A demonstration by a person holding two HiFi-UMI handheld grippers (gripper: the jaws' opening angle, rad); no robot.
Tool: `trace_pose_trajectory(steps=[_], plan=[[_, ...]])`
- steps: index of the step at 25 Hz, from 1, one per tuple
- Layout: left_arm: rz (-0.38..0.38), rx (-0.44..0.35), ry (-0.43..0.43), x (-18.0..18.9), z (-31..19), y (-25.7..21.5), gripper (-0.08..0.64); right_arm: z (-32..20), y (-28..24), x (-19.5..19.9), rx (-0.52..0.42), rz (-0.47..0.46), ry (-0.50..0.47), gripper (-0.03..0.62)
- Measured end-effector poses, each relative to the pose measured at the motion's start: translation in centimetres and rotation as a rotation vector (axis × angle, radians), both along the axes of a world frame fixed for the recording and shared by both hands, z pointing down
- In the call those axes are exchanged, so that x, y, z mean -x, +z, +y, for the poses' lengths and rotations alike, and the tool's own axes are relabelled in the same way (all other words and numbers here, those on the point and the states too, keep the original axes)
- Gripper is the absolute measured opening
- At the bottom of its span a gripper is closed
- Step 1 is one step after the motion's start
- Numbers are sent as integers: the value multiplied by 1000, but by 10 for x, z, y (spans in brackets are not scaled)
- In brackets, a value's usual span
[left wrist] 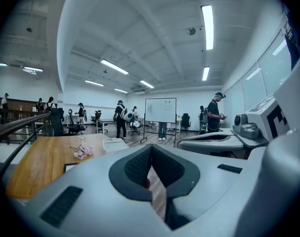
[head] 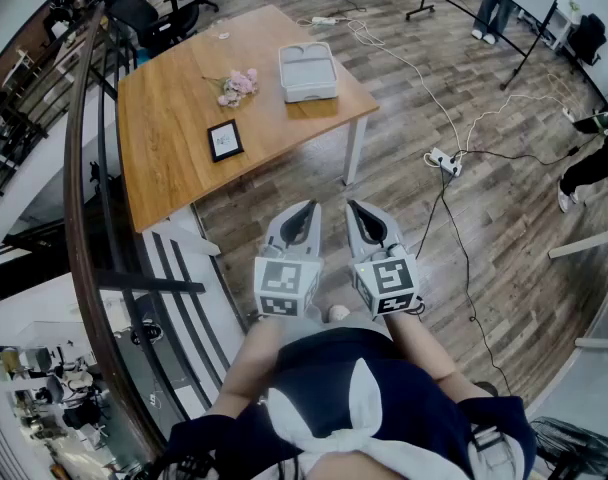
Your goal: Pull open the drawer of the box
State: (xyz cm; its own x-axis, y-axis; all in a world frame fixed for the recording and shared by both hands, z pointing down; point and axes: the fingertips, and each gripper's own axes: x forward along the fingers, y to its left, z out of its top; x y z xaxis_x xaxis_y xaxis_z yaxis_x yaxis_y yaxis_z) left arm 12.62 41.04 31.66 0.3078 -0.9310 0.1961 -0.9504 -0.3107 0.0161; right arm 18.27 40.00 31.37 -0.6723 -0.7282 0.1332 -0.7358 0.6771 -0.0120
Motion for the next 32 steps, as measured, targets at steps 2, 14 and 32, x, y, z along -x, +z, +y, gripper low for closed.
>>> trace_pose_trajectory(steps=[2,14,32], plan=[[-3,-1,0,-2,-4,-1,17,-4,-2,-1,-3,-8,-1,-3],[20,12,-44,-21,-26,12,17,-21,5,-23,-17,-3,-51,-2],[17,77,-36,9,-102,46,17,-97,33,9,34,9,-76,-2]])
